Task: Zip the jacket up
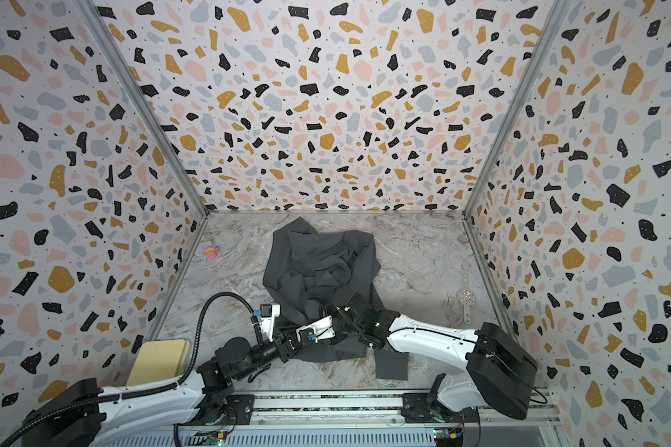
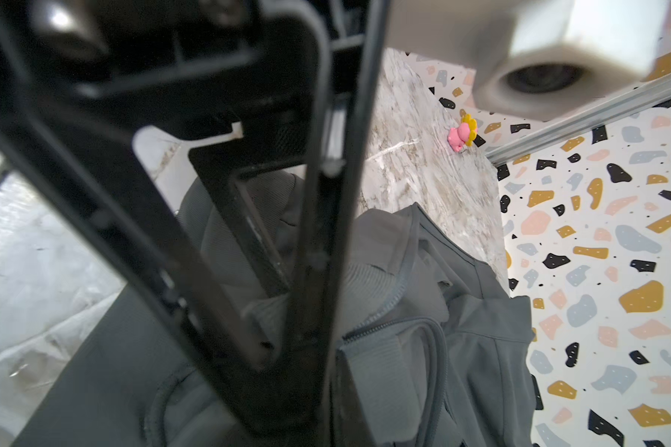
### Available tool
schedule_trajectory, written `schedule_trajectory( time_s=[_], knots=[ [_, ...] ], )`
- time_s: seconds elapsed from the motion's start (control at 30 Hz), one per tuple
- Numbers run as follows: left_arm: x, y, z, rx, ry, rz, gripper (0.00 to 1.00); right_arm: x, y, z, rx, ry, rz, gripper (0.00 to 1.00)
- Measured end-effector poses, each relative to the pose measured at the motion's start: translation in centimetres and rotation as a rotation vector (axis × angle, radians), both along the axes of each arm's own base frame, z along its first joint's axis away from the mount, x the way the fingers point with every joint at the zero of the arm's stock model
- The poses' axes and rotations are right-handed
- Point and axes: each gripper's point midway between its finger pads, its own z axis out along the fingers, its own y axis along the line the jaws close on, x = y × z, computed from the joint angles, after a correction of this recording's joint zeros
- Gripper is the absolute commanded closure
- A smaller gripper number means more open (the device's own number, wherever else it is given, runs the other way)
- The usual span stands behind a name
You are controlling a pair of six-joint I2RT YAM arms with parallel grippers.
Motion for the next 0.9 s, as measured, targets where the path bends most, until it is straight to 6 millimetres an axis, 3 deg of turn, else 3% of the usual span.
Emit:
schedule_trajectory(
  time_s=[0.9],
  knots=[
    [0.7, 1.4, 1.8, -0.082, 0.018, 0.083, 0.51, -0.2, 0.6, 1.0, 0.089, 0.377, 0.011, 1.00]
  ],
)
